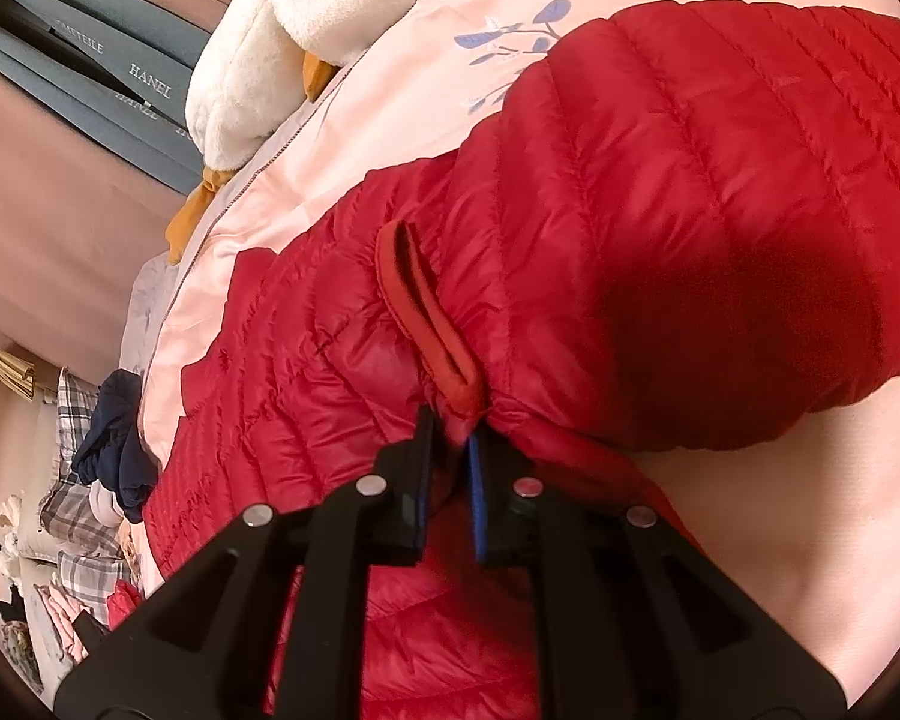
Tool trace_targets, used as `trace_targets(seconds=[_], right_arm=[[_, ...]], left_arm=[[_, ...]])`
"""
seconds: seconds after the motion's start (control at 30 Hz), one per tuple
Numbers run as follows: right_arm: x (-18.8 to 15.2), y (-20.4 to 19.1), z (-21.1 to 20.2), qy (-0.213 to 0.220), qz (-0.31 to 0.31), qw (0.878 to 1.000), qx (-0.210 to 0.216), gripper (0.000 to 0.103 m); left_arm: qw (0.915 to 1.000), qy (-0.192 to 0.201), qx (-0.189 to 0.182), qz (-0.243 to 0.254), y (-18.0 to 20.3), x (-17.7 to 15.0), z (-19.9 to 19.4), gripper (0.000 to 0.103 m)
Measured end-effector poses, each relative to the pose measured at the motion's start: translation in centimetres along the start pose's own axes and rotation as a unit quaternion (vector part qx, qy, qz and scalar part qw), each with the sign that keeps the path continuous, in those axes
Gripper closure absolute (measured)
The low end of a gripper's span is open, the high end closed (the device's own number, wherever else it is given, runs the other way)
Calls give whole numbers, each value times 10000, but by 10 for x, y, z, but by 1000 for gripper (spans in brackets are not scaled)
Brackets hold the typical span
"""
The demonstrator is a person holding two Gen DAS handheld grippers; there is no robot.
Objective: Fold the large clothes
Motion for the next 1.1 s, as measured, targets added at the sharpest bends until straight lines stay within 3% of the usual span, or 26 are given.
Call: trace_targets(seconds=[0.37, 0.43, 0.63, 0.7, 0.83, 1.0, 1.1], right_arm=[[0, 0, -1, -55, -44, 10000, -29, 92], [0, 0, -1, -76, -18, 10000, -15, 90], [1, 2, -6, -168, 134, 9997, 117, 78], [2, 0, -9, -172, 116, 9997, 156, 68], [8, -1, -19, -117, 136, 9997, 147, 53], [28, 1, -41, 379, -507, 9977, -251, 49], [33, -18, -51, 607, -1051, 9926, -93, 49]], left_arm=[[10000, -50, -26, 19, 3, 0, -4, 76], [9998, -83, -144, -88, 4, 1, -8, 69], [9993, -114, -338, 60, 16, -1, -28, 34], [9995, -22, -270, 155, 15, 1, -39, 25], [9994, 11, -263, 245, 10, 8, -55, 24], [9958, 337, -58, 855, 15, 26, -63, 24], [9902, 443, 9, 1328, 28, 28, -58, 24]])
Point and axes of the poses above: each gripper's, at about its wrist camera, not at the fingertips, and z roughly the way its jaws point, y to its right, x to its top, the point moved 10 cm from there along z, roughly the way its jaws point, and after that the axes turned 15 degrees about y, right-handed, at the moved point
